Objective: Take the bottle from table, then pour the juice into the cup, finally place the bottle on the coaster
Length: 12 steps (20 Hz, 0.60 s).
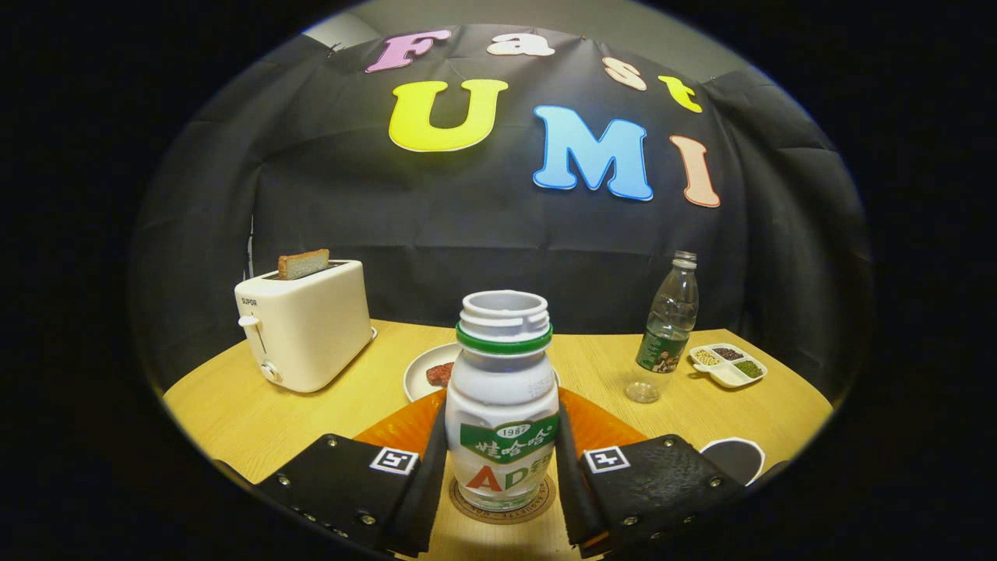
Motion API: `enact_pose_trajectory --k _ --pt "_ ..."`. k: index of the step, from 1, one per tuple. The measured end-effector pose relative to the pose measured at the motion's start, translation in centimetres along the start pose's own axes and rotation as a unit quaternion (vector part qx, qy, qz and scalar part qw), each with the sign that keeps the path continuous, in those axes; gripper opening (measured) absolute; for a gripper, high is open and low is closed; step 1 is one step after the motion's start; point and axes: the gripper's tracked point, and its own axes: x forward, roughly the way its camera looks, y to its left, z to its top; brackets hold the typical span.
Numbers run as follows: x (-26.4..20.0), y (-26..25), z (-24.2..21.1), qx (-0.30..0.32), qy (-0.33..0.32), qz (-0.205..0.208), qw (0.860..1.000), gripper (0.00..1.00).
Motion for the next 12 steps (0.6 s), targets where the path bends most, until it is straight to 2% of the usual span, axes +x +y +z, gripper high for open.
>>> enact_pose_trajectory --k 7,9,11,12 --pt "-0.3 -0.4 0.0 0.015 -0.022 -0.01 1.0 0.64" --pt "-0.5 -0.3 0.1 0.023 -0.02 -0.006 1.0 0.71" --pt "-0.7 0.0 0.9 0.019 -0.031 0.003 0.999 0.98" --pt "-1.0 -0.2 1.5 0.013 -0.036 0.003 0.999 0.97"
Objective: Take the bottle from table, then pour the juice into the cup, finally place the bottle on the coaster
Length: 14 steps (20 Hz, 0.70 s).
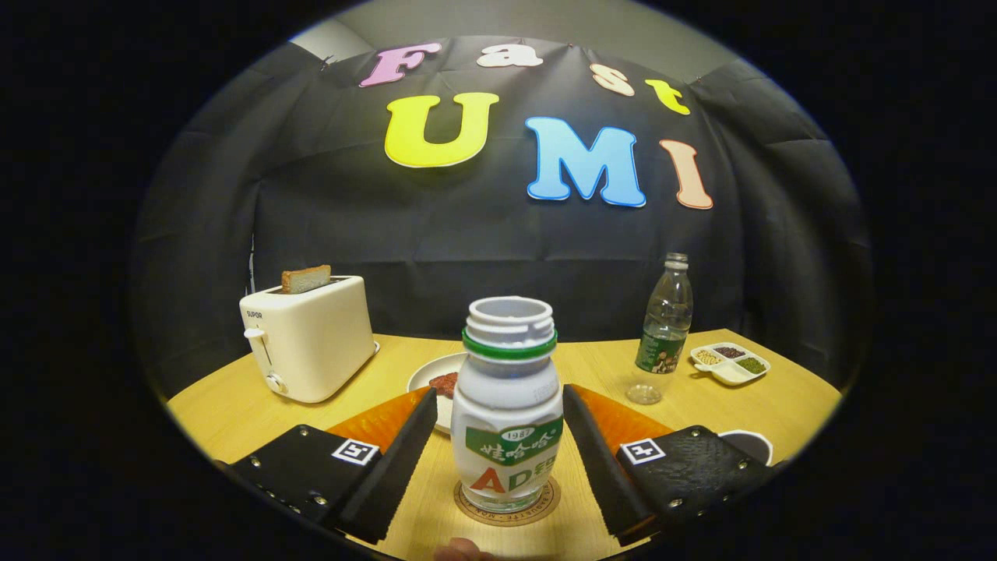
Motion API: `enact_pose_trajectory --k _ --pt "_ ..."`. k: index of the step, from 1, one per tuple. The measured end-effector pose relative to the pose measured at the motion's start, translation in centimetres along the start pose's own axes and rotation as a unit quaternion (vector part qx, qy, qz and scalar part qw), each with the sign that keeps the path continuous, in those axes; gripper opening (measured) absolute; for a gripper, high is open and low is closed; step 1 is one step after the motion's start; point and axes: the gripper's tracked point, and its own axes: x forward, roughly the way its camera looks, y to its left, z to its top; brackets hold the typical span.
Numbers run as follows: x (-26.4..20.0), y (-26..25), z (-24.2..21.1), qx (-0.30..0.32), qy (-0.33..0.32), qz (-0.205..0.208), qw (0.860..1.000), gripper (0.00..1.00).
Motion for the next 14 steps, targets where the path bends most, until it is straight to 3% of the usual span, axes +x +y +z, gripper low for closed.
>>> enact_pose_trajectory --k 4,10,14 --pt "-1.8 0.1 5.8 0.004 -0.034 0.015 0.999 0.97" --pt "-6.7 -2.9 20.5 0.049 -0.089 0.018 0.995 0.97" --pt "-9.4 -4.9 29.3 0.049 -0.08 0.022 0.995 0.97"
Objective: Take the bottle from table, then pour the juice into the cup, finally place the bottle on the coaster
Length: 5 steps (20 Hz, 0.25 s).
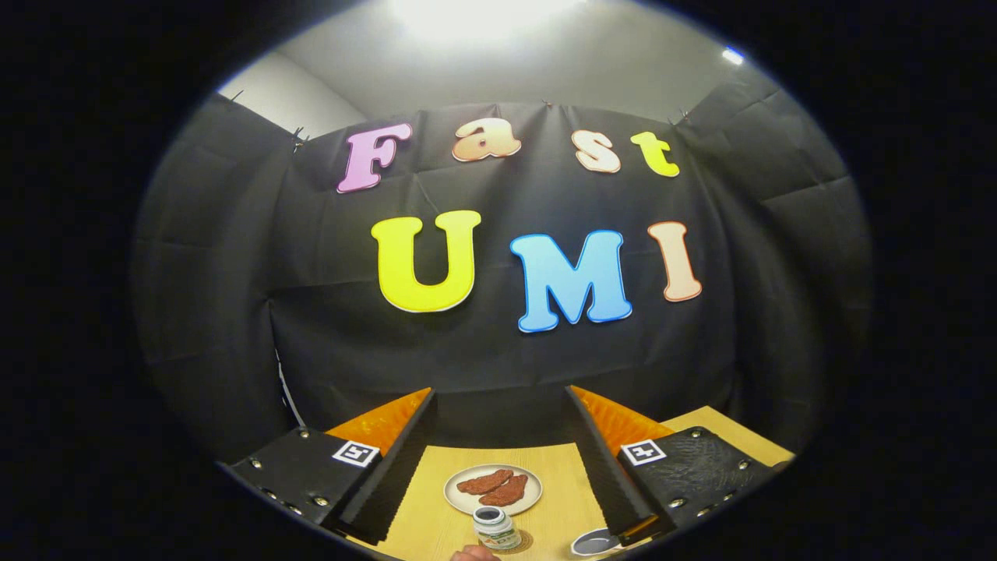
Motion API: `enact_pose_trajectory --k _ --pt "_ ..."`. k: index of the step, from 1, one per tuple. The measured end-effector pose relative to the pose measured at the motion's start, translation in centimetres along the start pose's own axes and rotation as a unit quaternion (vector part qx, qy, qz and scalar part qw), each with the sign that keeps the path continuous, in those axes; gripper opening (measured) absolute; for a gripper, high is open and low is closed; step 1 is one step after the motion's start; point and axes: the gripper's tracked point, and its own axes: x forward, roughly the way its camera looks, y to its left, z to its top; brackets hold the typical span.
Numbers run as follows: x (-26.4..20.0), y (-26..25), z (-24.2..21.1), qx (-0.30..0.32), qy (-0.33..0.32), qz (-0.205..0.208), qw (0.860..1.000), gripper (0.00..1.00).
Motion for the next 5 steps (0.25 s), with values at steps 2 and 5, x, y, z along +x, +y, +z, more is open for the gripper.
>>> enact_pose_trajectory --k 2,5 --pt "-0.6 -1.2 3.7 -0.034 0.003 -0.011 0.999 0.97" --pt "-1.6 -1.5 7.2 -0.032 -0.021 -0.016 0.999 0.97"
